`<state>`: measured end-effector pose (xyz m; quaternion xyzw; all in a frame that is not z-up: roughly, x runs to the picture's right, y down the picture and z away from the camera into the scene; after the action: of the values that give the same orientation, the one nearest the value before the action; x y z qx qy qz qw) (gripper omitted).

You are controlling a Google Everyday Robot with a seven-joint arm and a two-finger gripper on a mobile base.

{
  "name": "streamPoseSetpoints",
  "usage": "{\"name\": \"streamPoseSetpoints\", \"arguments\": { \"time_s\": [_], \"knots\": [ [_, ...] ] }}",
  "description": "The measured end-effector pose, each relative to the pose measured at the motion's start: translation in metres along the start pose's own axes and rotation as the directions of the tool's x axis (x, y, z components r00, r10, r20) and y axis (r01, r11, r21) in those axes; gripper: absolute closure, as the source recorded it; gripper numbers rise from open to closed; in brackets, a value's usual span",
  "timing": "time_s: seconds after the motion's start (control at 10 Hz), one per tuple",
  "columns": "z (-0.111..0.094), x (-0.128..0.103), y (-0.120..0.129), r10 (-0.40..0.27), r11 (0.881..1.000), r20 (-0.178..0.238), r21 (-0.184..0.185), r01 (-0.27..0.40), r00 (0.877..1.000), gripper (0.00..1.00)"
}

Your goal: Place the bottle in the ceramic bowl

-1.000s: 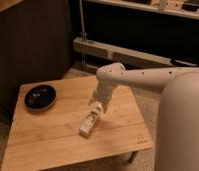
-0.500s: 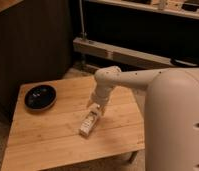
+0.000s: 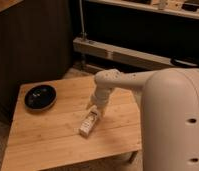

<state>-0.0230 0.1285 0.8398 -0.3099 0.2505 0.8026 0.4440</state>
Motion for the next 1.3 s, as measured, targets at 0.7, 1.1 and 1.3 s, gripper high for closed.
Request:
{"name": "streamPoseSetpoints", "arguments": {
  "time_s": [0.7, 1.1, 1.3],
  "knots": [
    [0.027, -0.007, 0.005, -0.011, 1.0, -0.035, 0.005, 0.011, 0.999, 0.35],
    [0.038, -0.01, 0.01, -0.049, 0.998, -0.068, 0.029, 0.051, 0.996, 0.57],
    [0.041, -0.01, 0.013, -0.072, 0.996, -0.092, 0.043, 0.076, 0.993, 0.78]
  ]
}}
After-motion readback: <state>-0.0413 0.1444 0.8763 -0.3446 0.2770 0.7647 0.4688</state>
